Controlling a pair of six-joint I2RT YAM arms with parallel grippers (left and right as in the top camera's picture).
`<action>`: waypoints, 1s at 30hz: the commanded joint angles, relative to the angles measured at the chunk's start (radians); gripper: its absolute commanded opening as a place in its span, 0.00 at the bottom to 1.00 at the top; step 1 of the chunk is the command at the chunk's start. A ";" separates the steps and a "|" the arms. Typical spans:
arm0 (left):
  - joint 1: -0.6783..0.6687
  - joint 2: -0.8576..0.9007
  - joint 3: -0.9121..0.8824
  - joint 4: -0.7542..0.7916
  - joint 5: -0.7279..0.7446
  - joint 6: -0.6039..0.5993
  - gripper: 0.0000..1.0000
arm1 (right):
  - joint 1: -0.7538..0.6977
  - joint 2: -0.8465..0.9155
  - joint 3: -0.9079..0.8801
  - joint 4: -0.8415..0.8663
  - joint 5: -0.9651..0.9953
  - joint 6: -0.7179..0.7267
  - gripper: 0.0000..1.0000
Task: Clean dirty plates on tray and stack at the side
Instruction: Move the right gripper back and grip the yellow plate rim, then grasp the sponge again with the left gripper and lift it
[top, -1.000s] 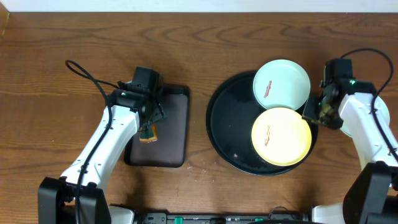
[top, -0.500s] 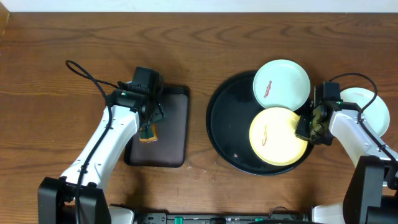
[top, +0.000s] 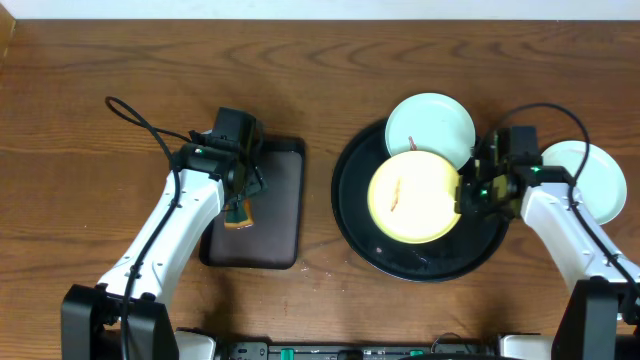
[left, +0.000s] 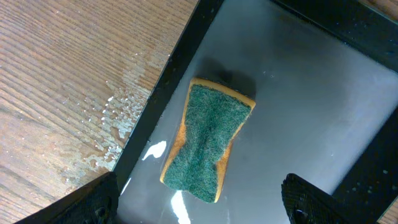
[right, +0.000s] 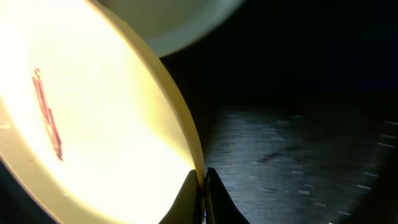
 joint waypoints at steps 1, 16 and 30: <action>0.003 0.002 -0.005 -0.003 -0.009 0.006 0.84 | 0.078 -0.005 0.001 0.003 -0.080 -0.033 0.01; 0.003 0.001 -0.005 -0.067 -0.013 0.118 0.84 | 0.161 0.143 -0.001 0.036 0.096 -0.005 0.22; 0.000 0.004 -0.005 -0.003 0.129 0.034 0.80 | 0.160 0.154 -0.001 0.114 0.093 0.051 0.01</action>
